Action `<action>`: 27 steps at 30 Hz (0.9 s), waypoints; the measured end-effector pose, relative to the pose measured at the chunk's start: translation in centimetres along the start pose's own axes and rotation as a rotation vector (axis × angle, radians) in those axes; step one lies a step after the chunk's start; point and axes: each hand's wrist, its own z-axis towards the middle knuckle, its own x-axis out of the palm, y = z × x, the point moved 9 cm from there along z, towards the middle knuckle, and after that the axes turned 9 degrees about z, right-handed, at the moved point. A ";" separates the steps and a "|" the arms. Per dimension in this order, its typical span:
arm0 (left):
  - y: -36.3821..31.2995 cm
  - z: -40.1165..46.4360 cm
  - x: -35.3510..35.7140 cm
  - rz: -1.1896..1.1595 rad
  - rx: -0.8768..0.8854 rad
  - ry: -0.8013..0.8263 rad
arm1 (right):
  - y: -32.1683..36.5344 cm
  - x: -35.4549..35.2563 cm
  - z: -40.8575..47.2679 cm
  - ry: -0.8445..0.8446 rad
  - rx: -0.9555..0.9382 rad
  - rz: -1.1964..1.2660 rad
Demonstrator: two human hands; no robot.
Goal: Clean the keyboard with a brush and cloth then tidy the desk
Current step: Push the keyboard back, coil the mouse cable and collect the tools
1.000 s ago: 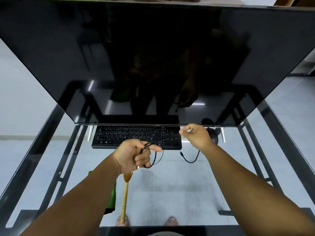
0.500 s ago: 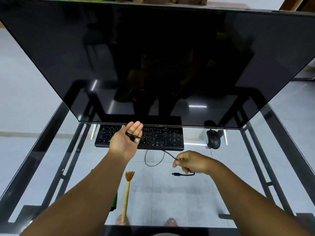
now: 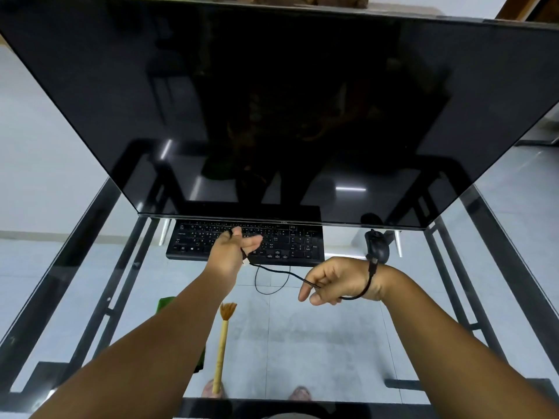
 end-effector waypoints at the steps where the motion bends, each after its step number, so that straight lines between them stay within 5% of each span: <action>1: 0.3 -0.1 0.2 0.061 -0.001 0.025 | 0.2 -0.2 -0.1 -0.007 -0.013 0.024; 14: 1.7 -2.9 3.5 0.616 -0.045 0.389 | 1.4 -2.4 -0.7 -0.042 -0.181 0.396; 22: 3.0 -4.8 6.3 0.466 -0.111 0.664 | 1.1 -3.6 1.2 -0.197 -0.262 0.487; 27: 1.7 -4.9 6.6 0.263 -0.104 0.675 | 0.2 -6.2 1.1 -0.473 -0.234 0.429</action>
